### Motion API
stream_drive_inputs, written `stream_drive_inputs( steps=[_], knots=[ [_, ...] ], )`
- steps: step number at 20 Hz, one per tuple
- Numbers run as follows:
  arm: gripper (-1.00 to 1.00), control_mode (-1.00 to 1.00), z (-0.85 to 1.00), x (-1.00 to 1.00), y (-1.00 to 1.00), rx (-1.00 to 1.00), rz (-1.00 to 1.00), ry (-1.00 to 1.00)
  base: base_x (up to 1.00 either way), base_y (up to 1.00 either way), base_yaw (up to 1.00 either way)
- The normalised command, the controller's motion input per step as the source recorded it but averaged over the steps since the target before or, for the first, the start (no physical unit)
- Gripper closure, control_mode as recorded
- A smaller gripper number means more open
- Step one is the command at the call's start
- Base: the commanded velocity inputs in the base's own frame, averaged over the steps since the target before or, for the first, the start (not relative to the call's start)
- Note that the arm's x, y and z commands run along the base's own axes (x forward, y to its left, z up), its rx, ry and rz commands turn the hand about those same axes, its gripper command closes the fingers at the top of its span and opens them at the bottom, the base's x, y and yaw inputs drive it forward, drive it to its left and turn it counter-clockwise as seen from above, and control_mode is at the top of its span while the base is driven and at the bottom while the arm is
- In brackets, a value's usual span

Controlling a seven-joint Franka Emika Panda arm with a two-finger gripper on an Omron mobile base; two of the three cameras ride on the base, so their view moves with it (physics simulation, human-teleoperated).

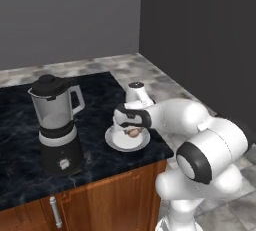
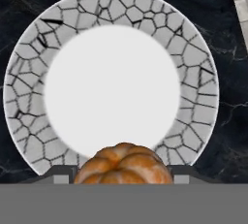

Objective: Pick the tangerine and kiwi from the fridge and place them on the plate next to the blender to make a fruit smoothie.

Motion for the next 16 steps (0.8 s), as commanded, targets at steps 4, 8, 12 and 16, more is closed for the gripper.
stream_drive_inputs(
  steps=[4,8,12,16],
  knots=[
    [1.00,-1.00,-0.28,0.42,0.08,0.00,0.00,0.00,0.00,0.00,0.00],
    [-1.00,-1.00,-0.33,0.41,0.05,0.00,0.00,0.00,0.00,0.00,0.00],
    [-1.00,-1.00,-0.09,0.24,0.02,0.00,0.00,0.00,0.00,0.00,0.00],
    [-1.00,-1.00,0.00,0.02,0.00,0.00,0.00,0.00,0.00,0.00,0.00]
  ],
)
